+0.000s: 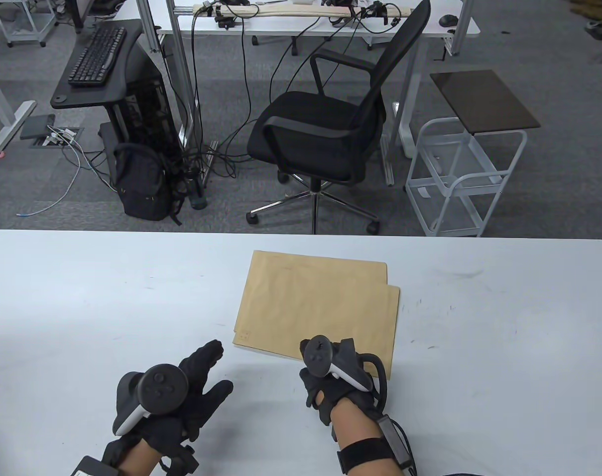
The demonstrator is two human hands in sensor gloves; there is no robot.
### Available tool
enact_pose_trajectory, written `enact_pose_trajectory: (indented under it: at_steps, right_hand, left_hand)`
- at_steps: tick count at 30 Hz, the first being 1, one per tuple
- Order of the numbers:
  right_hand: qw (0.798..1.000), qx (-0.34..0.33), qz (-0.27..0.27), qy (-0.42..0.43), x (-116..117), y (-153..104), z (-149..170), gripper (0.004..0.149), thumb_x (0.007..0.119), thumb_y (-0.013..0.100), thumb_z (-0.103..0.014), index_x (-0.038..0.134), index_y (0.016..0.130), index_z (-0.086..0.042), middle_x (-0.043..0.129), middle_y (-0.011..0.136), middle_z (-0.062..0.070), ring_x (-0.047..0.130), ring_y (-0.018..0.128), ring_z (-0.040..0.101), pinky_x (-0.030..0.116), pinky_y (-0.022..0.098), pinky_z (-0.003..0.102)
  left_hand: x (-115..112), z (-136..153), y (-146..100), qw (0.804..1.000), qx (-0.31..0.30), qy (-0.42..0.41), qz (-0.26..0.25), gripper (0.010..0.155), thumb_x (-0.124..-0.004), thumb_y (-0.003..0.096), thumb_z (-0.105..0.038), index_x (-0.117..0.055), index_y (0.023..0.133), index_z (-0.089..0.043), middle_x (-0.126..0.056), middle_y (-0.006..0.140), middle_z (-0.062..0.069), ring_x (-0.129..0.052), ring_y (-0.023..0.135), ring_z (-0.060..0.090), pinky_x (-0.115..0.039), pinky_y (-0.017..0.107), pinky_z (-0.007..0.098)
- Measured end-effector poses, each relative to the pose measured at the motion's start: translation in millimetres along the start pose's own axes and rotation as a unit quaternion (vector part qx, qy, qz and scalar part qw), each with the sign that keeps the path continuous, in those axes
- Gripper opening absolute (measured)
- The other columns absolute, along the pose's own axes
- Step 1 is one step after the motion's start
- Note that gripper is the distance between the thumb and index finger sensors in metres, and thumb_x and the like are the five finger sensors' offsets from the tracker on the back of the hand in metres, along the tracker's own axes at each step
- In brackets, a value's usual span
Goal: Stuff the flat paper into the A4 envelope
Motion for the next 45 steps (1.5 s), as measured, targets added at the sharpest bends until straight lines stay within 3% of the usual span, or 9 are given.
enact_pose_trajectory:
  at_steps: [7, 12, 17, 26, 45]
  right_hand:
    - [0.986, -0.061, 0.086, 0.128, -54.7, -41.6, -5.1, 0.063, 0.074, 0.049, -0.054, 0.052, 0.105, -0.035, 0.052, 0.106, 0.000, 0.062, 0.098, 0.034, 0.057, 0.067, 0.061]
    - [0.957, -0.106, 0.122, 0.242, -68.4, -74.1, 2.7, 0.064, 0.073, 0.050, -0.054, 0.051, 0.106, -0.034, 0.047, 0.108, 0.001, 0.060, 0.099, 0.035, 0.056, 0.067, 0.062]
    - [0.933, -0.146, 0.133, 0.302, -61.7, -96.4, 12.2, 0.065, 0.073, 0.050, -0.055, 0.049, 0.107, -0.035, 0.042, 0.109, 0.001, 0.056, 0.101, 0.037, 0.054, 0.068, 0.064]
    - [0.907, -0.189, 0.115, 0.358, -46.8, -98.8, 21.2, 0.065, 0.073, 0.050, -0.055, 0.048, 0.107, -0.034, 0.039, 0.110, 0.002, 0.052, 0.102, 0.037, 0.050, 0.068, 0.066]
    - [0.907, -0.206, 0.085, 0.357, -41.1, -92.5, 19.1, 0.064, 0.073, 0.050, -0.054, 0.051, 0.106, -0.033, 0.040, 0.110, 0.002, 0.052, 0.102, 0.038, 0.049, 0.068, 0.066]
  left_hand:
    - [-2.4, -0.9, 1.3, 0.998, -0.026, -0.038, 0.038, 0.085, -0.066, 0.0438, -0.060, -0.035, 0.113, -0.022, -0.051, 0.117, 0.002, -0.069, 0.110, 0.033, -0.066, 0.079, 0.058]
    - [2.0, -6.1, -0.6, 0.997, -0.043, -0.054, 0.027, 0.084, -0.066, 0.0442, -0.059, -0.034, 0.113, -0.024, -0.049, 0.118, 0.000, -0.063, 0.113, 0.033, -0.062, 0.082, 0.058]
    - [8.3, -6.7, -3.2, 0.997, -0.046, -0.068, 0.002, 0.083, -0.065, 0.0444, -0.059, -0.033, 0.114, -0.025, -0.048, 0.119, -0.001, -0.060, 0.115, 0.032, -0.061, 0.083, 0.059]
    - [-7.4, -10.4, -2.7, 0.991, -0.073, -0.105, 0.024, 0.087, -0.064, 0.0413, -0.064, -0.028, 0.114, -0.032, -0.037, 0.122, -0.007, -0.046, 0.120, 0.029, -0.052, 0.087, 0.059]
    - [-12.1, -13.0, -3.2, 0.991, -0.078, -0.107, 0.013, 0.086, -0.065, 0.0414, -0.063, -0.030, 0.113, -0.030, -0.040, 0.121, -0.005, -0.049, 0.119, 0.028, -0.053, 0.086, 0.058]
Point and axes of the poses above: the tracker on the back of each hand, its own z axis roughly to the little-finger side, its own y axis roughly from the wrist to the fingertips, x = y × z, the point moved 1 cm from there along y, roughly from the wrist to the fingertips
